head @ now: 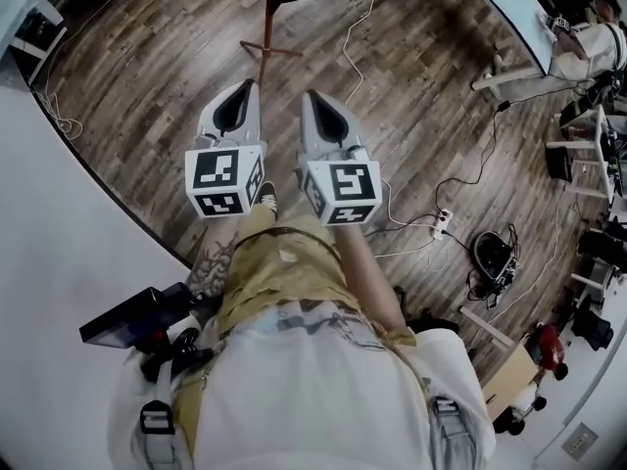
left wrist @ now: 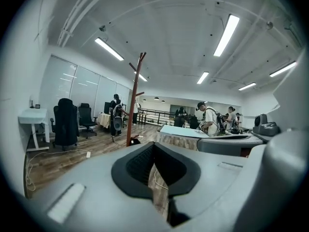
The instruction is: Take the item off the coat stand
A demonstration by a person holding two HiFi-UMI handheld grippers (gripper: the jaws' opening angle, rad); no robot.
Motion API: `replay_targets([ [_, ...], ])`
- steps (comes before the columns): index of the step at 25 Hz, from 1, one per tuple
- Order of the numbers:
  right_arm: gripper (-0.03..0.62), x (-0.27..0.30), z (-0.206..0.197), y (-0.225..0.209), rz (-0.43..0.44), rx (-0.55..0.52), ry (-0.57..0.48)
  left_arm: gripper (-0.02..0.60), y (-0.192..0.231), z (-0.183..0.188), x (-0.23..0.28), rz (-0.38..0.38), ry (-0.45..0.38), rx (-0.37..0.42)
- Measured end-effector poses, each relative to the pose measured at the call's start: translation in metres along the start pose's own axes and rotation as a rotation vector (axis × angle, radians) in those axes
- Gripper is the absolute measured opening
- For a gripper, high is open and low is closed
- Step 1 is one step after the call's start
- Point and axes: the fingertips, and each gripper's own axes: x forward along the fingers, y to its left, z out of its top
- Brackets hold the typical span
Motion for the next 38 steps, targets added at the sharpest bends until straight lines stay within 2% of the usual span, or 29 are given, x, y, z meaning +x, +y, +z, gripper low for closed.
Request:
replay_targets([
  [6, 0.000, 0.000, -0.001, -0.002, 0.000, -0.001, 0.008, -0.002, -0.005, -0.001, 0.000, -0.010, 0.005, -0.003],
  [11, 0.000, 0.023, 0.002, -0.001, 0.022, -0.002, 0.017, -0.002, 0.008, 0.001, 0.014, 0.006, 0.014, -0.008],
  [17, 0.000, 0.122, 0.009, -0.043, 0.068, 0.012, 0.038, -0.003, 0.044, 0.015, 0.106, 0.031, 0.030, -0.006],
  [27, 0.000, 0.221, 0.041, -0.110, 0.147, 0.033, 0.046, -0.003, 0.071, 0.056, 0.217, 0.096, 0.013, 0.008],
  [33, 0.000, 0.262, 0.025, -0.141, 0.166, 0.075, 0.100, -0.002, 0.081, 0.040, 0.266, 0.128, 0.077, 0.004],
  [38, 0.000, 0.291, -0.001, -0.147, 0.183, 0.084, 0.181, -0.003, 0.094, 0.016, 0.290, 0.142, 0.148, -0.032],
])
